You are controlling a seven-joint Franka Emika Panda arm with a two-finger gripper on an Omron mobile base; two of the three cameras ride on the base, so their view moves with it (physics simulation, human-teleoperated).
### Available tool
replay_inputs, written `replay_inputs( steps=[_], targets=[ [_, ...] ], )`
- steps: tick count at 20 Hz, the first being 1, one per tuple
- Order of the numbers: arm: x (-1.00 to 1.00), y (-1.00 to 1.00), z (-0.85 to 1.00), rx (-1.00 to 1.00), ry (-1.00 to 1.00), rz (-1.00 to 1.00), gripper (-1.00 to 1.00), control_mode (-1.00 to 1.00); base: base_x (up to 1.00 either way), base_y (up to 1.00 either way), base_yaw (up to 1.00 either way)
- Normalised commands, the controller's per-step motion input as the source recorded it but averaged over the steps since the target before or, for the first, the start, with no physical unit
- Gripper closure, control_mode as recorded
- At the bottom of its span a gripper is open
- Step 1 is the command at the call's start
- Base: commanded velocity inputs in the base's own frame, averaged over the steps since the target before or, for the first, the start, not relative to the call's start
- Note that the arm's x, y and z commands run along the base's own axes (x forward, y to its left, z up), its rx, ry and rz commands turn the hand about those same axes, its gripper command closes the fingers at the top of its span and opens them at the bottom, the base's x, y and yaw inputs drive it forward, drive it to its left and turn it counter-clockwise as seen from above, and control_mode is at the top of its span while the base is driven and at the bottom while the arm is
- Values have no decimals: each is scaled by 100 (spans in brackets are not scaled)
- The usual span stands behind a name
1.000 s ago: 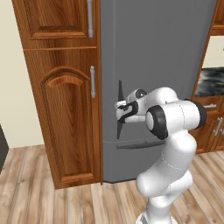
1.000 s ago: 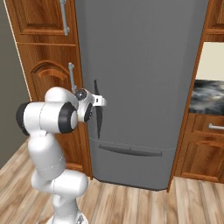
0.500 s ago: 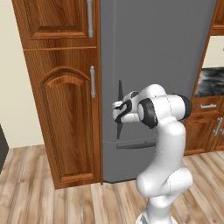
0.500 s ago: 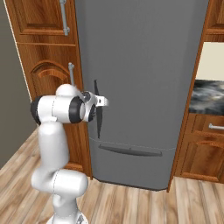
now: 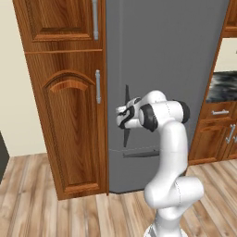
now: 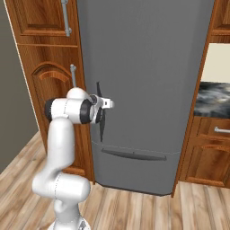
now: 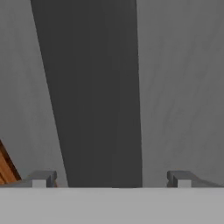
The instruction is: Take the lemon wedge from the fridge and place it on the plate with fish on the dining counter.
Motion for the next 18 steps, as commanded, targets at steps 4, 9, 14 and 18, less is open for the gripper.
replay_inputs(
  steps=[4,9,14,18],
  targets=[
    [72,-3,-17,0,0,0,-100,-100,0,0,0],
    [59,-2,-18,-1,0,0,100,-100,0,0,0],
    [9,0,-4,-1,0,0,100,-100,0,0,0],
    [-57,-1,0,0,-4,-8,100,-100,0,0,0]
  ],
)
